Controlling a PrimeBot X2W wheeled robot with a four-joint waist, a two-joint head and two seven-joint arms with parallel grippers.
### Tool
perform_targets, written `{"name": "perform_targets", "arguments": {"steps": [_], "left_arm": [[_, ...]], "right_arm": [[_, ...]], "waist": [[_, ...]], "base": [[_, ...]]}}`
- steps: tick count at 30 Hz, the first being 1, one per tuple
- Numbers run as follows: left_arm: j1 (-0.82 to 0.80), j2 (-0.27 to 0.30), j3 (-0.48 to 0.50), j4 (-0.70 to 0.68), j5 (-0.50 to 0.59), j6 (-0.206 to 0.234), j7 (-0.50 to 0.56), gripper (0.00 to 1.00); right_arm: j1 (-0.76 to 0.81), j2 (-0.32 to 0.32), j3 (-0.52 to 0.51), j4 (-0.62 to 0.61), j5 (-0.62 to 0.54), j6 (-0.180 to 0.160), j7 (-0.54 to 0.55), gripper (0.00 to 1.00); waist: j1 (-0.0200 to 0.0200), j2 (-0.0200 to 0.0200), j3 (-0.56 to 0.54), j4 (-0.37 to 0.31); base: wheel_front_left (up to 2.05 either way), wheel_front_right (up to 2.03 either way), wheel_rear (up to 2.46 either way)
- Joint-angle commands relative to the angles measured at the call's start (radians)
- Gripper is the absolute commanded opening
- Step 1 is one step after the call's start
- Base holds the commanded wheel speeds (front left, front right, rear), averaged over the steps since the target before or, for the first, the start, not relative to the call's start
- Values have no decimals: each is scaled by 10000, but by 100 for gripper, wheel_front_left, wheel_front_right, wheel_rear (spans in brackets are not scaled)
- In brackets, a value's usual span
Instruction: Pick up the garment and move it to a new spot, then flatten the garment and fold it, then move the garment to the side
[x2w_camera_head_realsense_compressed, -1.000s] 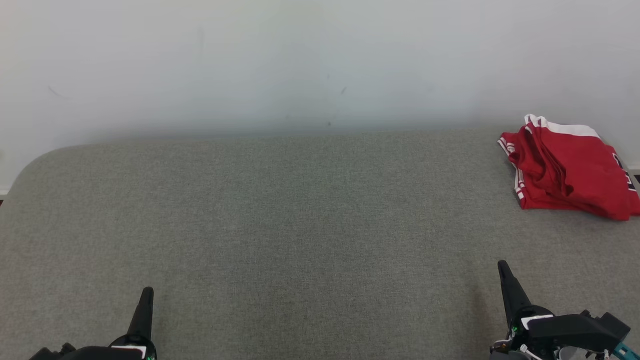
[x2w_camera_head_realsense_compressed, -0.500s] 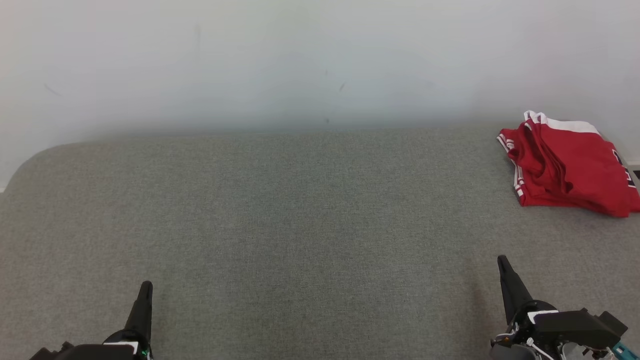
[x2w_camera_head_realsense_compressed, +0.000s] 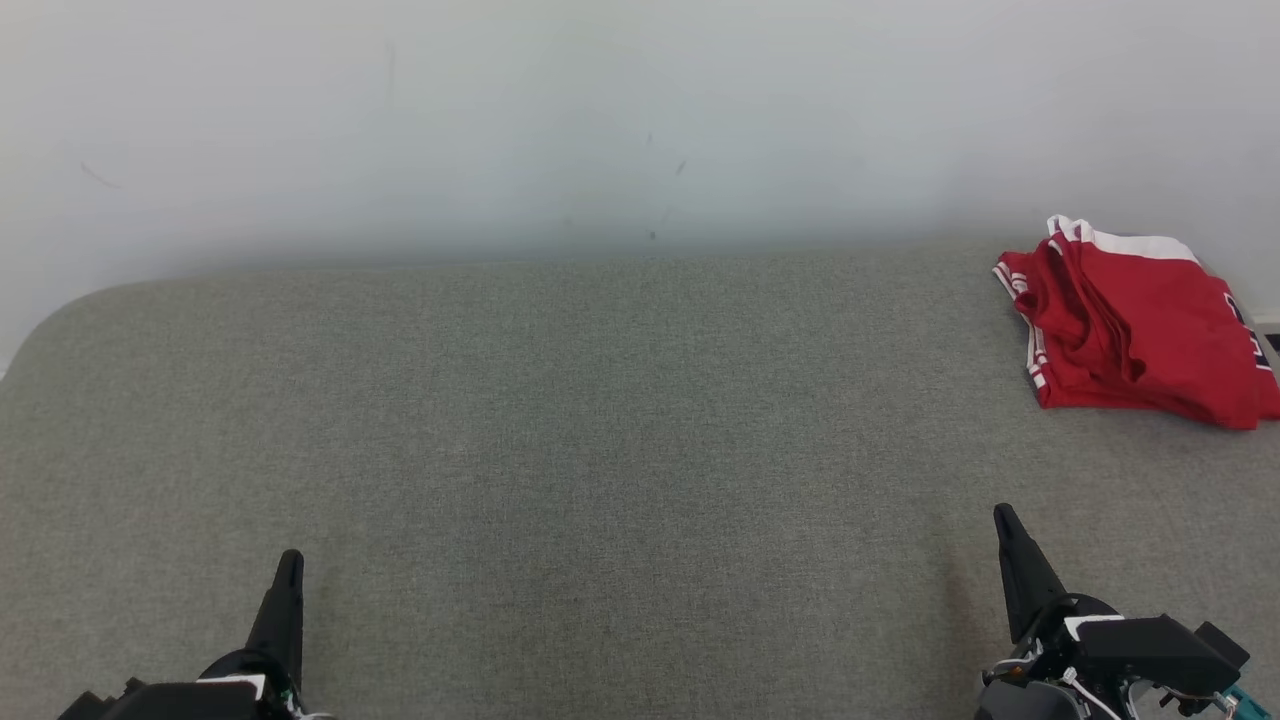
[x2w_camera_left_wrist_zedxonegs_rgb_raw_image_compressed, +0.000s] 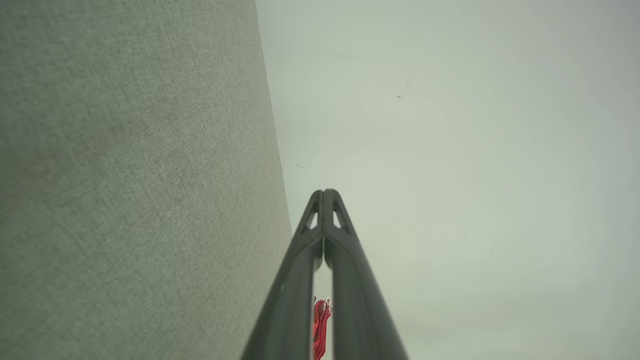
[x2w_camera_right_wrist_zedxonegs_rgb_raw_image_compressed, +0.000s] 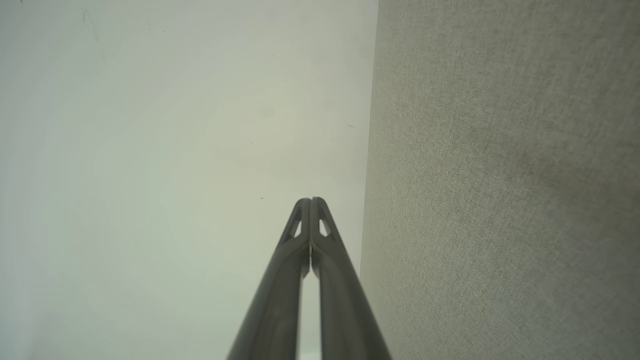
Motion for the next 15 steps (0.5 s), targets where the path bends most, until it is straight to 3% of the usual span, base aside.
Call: {"name": "perform_targets", "arguments": {"steps": [1,15], "left_arm": [[-97,-23,37,13,-48,-19,5,0],[-95,-22,31,11,-53,-19,2,0]], "right_arm": [[-90,9,-11,9,12,-21,24,0],[-87,9,-8,5,12,-21,23,0]], "waist": [[0,-1,-1,0],[0,-1,-1,0]], "base": [[0,0,0],[0,0,0]]}}
